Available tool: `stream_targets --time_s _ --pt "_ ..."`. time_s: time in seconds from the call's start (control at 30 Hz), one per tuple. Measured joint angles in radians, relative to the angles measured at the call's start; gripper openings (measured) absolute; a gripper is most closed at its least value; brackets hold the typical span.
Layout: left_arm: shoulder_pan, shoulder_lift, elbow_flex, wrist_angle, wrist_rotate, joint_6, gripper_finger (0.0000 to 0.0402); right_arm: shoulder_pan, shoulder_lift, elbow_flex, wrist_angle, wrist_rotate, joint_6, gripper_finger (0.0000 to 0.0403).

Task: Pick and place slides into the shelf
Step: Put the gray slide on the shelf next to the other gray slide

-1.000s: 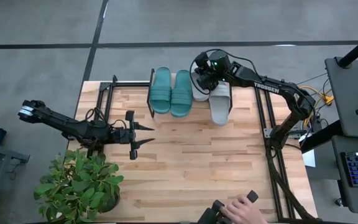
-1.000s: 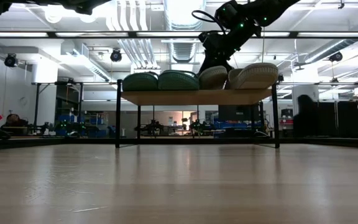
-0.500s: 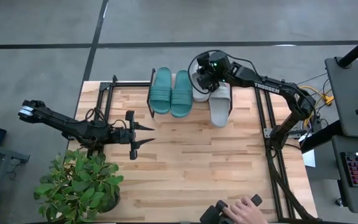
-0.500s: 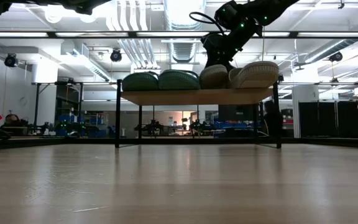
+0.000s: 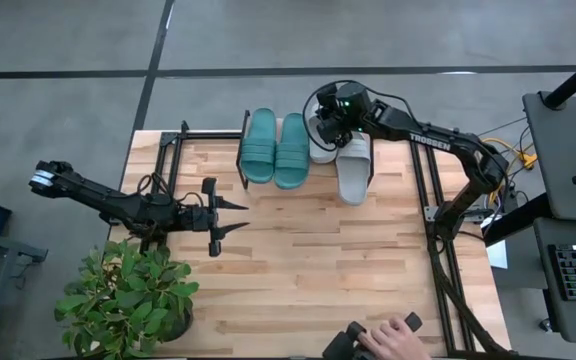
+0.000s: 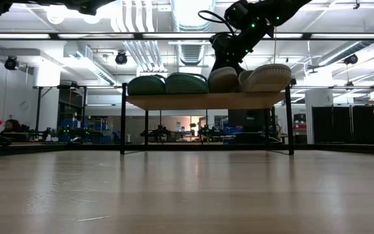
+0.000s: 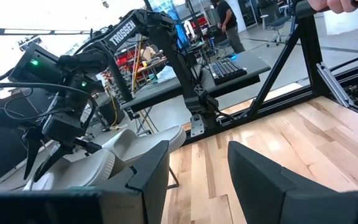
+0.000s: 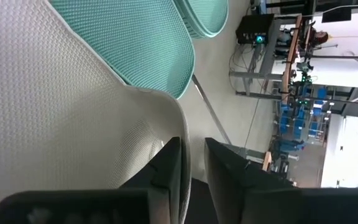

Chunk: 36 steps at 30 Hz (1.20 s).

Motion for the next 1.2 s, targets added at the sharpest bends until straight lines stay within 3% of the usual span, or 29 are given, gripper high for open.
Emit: stream_targets --time_s 0.4,0.57,0.8,0.97,1.2 --pt "0.0 0.0 0.0 0.0 -0.023 0.027 0.0149 0.011 -0.031 0.0 0.003 0.005 0.009 0.0069" --pt "0.0 0.0 0.0 0.0 -0.023 0.027 0.0149 0.02 -0.033 0.0 -0.004 0.072 0.009 0.0071" --pt "0.0 0.0 0.0 0.0 -0.023 0.027 0.0149 0.057 -0.082 0.019 -0.024 0.079 0.101 0.0066" --pt "0.0 0.0 0.0 0.0 -0.023 0.027 0.0149 0.097 -0.148 0.073 -0.084 0.079 0.269 0.0066" --pt "0.0 0.0 0.0 -0.001 -0.023 0.037 0.0149 0.181 -0.232 0.153 -0.355 0.071 0.669 0.0065"
